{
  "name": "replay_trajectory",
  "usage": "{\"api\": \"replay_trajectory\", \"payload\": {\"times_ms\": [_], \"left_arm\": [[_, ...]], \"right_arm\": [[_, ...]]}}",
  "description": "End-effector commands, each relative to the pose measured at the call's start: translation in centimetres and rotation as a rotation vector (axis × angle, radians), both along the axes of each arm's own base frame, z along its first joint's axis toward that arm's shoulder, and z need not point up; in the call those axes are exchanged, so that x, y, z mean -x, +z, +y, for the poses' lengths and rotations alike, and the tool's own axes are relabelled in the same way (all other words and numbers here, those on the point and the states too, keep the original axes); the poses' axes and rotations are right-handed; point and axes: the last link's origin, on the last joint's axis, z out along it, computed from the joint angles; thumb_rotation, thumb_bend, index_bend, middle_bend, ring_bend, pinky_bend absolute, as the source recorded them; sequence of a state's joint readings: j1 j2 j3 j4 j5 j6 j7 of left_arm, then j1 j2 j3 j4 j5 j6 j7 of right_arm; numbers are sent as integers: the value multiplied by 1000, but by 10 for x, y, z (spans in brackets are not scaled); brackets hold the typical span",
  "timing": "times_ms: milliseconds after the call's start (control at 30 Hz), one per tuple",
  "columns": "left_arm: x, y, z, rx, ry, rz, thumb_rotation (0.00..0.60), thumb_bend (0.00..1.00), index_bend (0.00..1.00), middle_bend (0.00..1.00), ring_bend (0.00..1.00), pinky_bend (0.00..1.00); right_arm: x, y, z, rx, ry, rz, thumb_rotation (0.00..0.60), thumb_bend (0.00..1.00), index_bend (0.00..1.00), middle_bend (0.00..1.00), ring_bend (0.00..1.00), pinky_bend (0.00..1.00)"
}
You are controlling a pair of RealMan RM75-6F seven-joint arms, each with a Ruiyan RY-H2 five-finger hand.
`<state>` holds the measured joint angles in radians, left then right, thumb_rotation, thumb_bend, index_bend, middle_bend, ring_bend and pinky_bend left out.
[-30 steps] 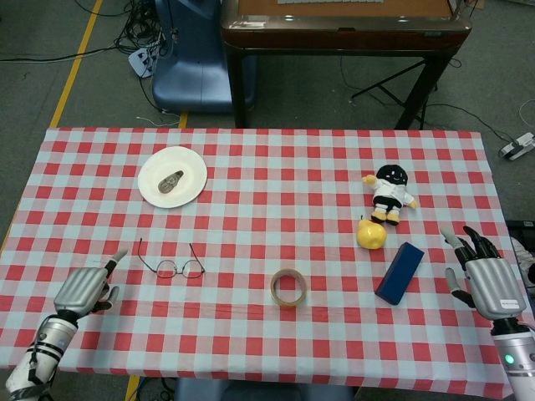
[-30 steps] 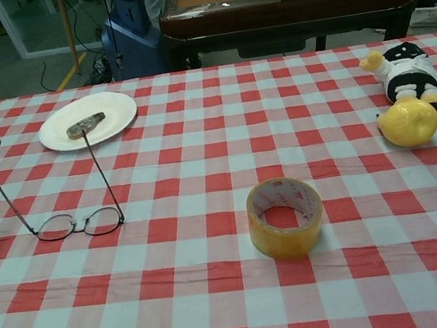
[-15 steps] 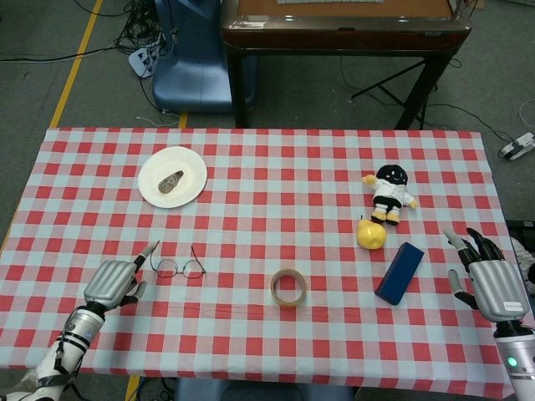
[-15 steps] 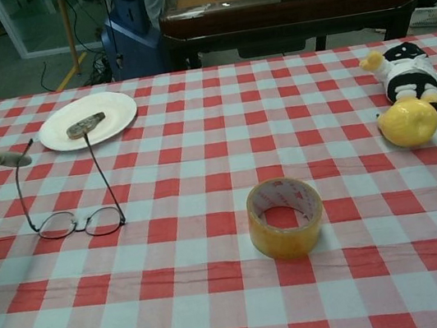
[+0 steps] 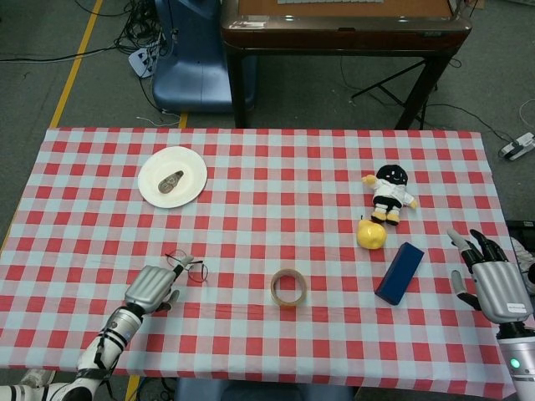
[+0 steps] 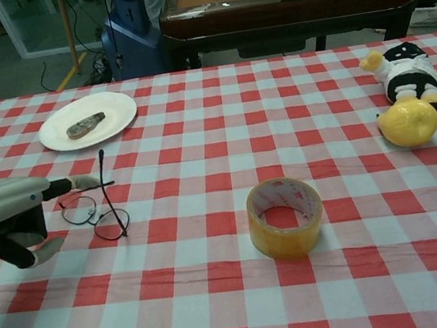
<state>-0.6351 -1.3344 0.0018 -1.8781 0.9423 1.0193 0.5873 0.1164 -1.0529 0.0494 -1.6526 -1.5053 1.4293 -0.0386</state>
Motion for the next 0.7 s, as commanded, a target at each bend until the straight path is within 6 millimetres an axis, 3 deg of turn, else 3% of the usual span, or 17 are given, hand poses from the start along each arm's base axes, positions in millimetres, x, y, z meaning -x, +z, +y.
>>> {"api": "replay_trajectory", "payload": {"times_ms": [33, 300, 700], "left_arm": [[0, -9, -1, 29, 2, 16, 600, 543, 0, 1000, 1000, 1000], [6, -21, -2, 76, 27, 39, 600, 543, 0, 1000, 1000, 1000], [9, -1, 0, 21, 36, 20, 600, 543, 0, 1000, 1000, 1000]], "right_arm": [[0, 0, 0, 0, 0, 0, 600, 492, 76, 247, 76, 145], [0, -2, -1, -4, 1, -3, 600, 492, 76, 247, 77, 145], [-1, -3, -1, -7, 5, -4, 600, 492, 76, 247, 80, 145]]}}
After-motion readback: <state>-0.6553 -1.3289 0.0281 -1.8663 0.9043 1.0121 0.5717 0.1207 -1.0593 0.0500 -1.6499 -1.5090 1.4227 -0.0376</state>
